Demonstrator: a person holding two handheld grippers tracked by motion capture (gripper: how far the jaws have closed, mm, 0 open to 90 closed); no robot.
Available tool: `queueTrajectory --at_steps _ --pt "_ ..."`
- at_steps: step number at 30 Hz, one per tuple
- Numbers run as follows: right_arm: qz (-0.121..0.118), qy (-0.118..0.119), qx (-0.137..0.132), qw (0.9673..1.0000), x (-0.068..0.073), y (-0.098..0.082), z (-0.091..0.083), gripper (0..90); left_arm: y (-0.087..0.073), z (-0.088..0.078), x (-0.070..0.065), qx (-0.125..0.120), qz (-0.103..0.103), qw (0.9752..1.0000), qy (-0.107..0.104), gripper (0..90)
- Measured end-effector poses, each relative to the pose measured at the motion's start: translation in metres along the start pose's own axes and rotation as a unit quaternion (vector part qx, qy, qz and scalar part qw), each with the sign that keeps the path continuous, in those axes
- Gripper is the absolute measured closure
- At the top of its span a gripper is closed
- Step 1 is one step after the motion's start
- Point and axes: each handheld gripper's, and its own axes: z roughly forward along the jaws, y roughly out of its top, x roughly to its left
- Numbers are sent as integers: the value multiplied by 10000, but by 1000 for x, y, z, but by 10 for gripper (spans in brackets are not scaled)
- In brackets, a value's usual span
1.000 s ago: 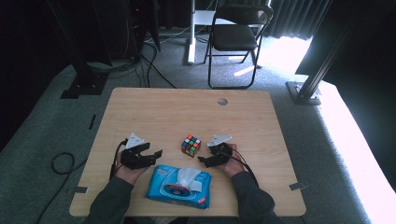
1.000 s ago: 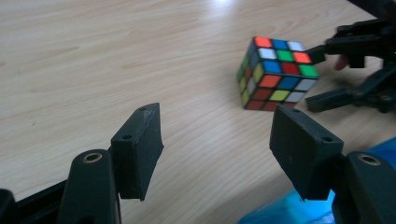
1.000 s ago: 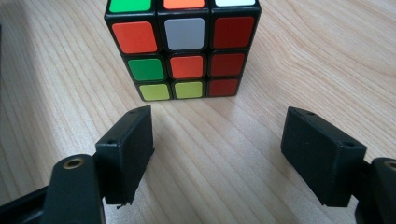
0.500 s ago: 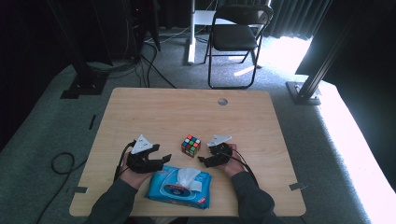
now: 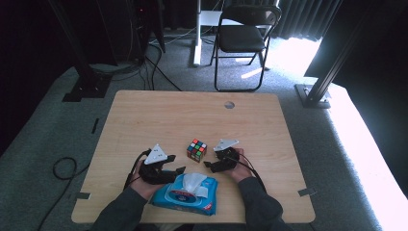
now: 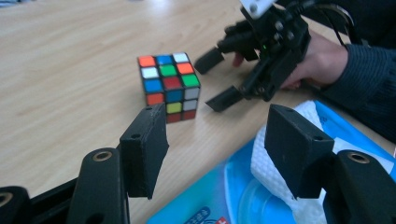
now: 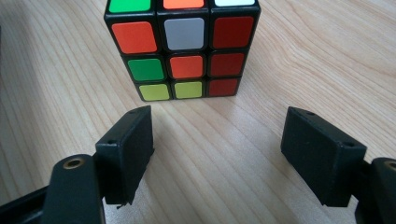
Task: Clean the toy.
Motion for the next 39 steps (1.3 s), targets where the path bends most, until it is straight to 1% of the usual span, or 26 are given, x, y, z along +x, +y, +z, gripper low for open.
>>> queueTrajectory --at_steps 3,6,8,12,13,16,18,23,24,25,27,29,30,32,33,34,35,36,39 --pt "0 0 0 10000 0 0 0 250 -2 7 -3 99 11 9999 -132 419" --pt "-3 0 -1 10000 0 0 0 250 -3 13 -6 214 57 9995 -236 469" --pt "-2 1 -2 10000 0 0 0 250 -4 15 -8 237 43 9991 -355 486" --pt "-1 1 -1 10000 0 0 0 250 -3 16 -10 208 18 9983 -548 486" --pt "-2 0 -1 10000 0 0 0 250 -3 16 -10 201 11 9978 -636 486" --pt "-1 1 0 10000 0 0 0 250 -4 18 -11 258 45 9970 -733 481" --pt "0 0 0 10000 0 0 0 250 -5 20 -11 293 44 9969 -728 483" --pt "0 1 0 10000 0 0 0 250 -7 22 -11 371 40 9960 -811 547" --pt "0 1 0 10000 0 0 0 250 -7 22 -11 386 51 9955 -866 547" --pt "0 1 0 10000 0 0 0 249 -7 23 -11 412 66 9952 -886 584" --pt "0 1 1 10000 0 0 0 250 -7 24 -12 473 97 9943 -946 607" --pt "0 0 0 10000 0 0 0 249 -7 25 -12 546 109 9929 -1047 608" --pt "0 0 0 10000 0 0 0 249 -7 25 -13 571 109 9925 -1076 608" --pt "0 1 0 10000 0 0 0 249 -7 26 -14 610 175 9918 -1108 612" --pt "0 1 0 10000 0 0 0 249 -7 26 -14 610 175 9918 -1108 638" --pt "0 0 0 10000 0 0 0 249 -7 26 -14 610 175 9918 -1108 638" --pt "0 0 0 10000 0 0 0 249 -7 26 -14 622 236 9918 -1094 710" --pt "2 -1 0 10000 0 0 0 249 -7 25 -14 619 247 9917 -1102 749" --pt "3 -1 -2 10000 0 0 0 249 -6 23 -16 551 383 9917 -1096 866"
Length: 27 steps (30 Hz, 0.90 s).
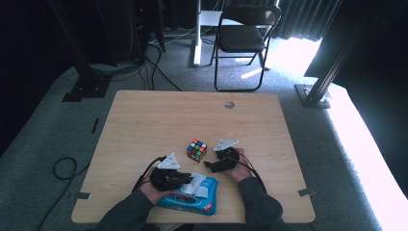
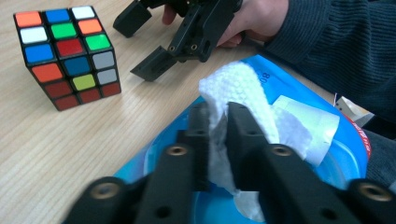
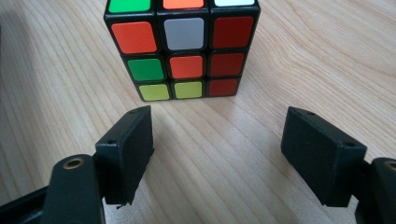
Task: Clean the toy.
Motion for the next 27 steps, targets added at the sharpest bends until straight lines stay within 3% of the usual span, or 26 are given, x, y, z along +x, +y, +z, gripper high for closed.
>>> queueTrajectory --at_steps 7,13,22,27 --pt "8 -4 2 10000 0 0 0 247 1 -8 2 -205 41 9997 123 896" --pt "6 -7 5 10000 0 0 0 247 -1 -16 10 -479 -212 9984 213 896" --pt "9 -5 4 10000 0 0 0 247 -2 -29 18 -685 -343 9958 498 896" --pt "7 -4 5 10000 0 0 0 247 -4 -36 25 -813 -462 9944 499 897"
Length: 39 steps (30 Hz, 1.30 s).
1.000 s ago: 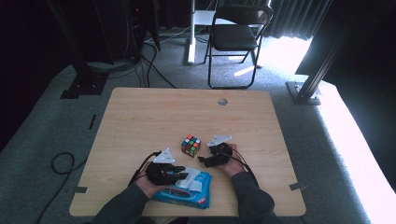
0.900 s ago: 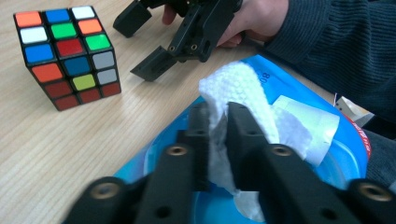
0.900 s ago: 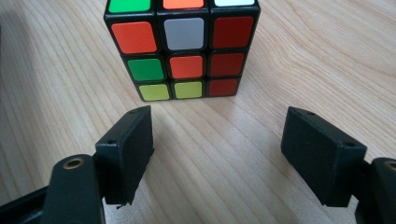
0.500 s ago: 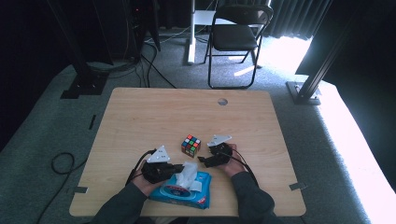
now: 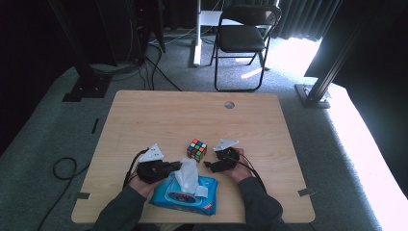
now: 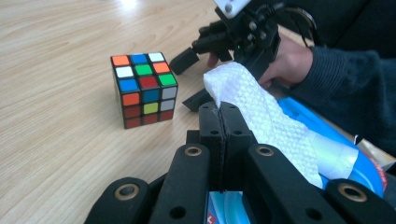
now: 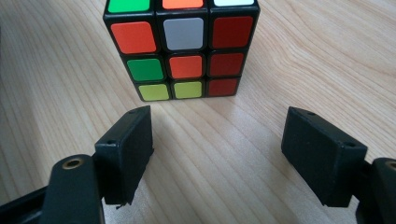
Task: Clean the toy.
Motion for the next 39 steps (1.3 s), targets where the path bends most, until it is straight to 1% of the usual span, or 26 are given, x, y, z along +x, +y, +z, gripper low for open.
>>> queueTrajectory --at_steps 3,4,7,10,11,12,14,23,29,33,39 --pt "0 0 0 10000 0 0 0 247 0 -3 3 -44 -45 10000 38 897" --pt "-2 -4 1 10000 0 0 0 247 0 -6 6 -87 -102 9999 68 897" --pt "2 0 1 10000 0 0 0 246 1 -8 7 -138 -148 9998 87 897" --pt "2 -1 0 10000 0 0 0 247 2 -10 10 -195 -185 9995 153 897" --pt "2 0 1 10000 0 0 0 247 2 -13 13 -234 -210 9993 209 897" --pt "2 0 1 10000 0 0 0 247 2 -13 13 -234 -210 9993 209 897" --pt "-3 -3 2 10000 0 0 0 247 3 -17 16 -289 -267 9989 269 898" --pt "-3 -3 1 10000 0 0 0 246 2 -24 25 -335 -363 9977 455 898" --pt "5 1 2 10000 0 0 0 246 1 -30 30 -400 -434 9969 528 898" --pt "3 0 0 10000 0 0 0 246 0 -32 35 -441 -497 9959 620 898" --pt "-3 -4 -1 10000 0 0 0 247 -4 -37 45 -490 -666 9939 723 898"
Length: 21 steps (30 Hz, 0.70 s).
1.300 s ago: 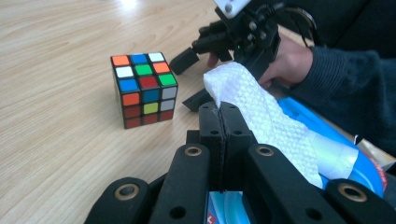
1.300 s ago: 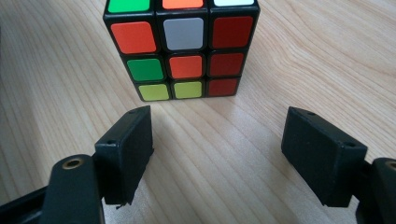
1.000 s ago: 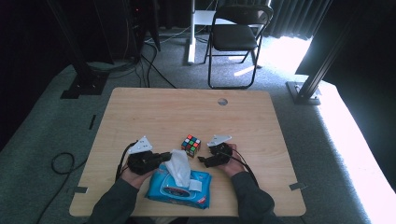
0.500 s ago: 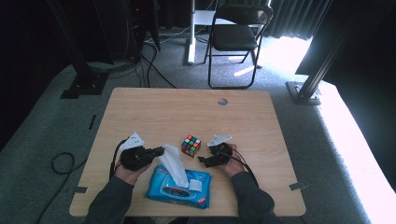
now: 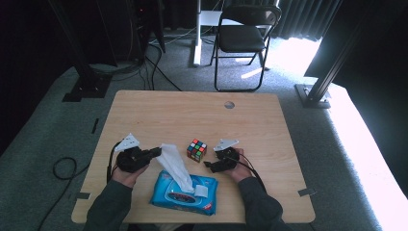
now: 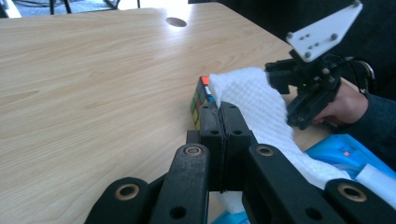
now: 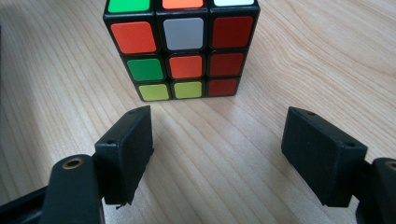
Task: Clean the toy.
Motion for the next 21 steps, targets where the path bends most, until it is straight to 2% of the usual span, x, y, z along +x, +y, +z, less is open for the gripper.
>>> queueTrajectory --at_steps 9,14,16,21 --pt "5 4 1 10000 0 0 0 246 -4 -1 9 10 -163 9998 82 898" --pt "0 1 1 10000 0 0 0 247 -4 -6 15 -73 -273 9994 192 898" --pt "1 1 3 10000 0 0 0 247 -4 -12 21 -158 -375 9987 309 898" --pt "2 -1 1 10000 0 0 0 246 -3 -24 28 -318 -492 9975 403 898"
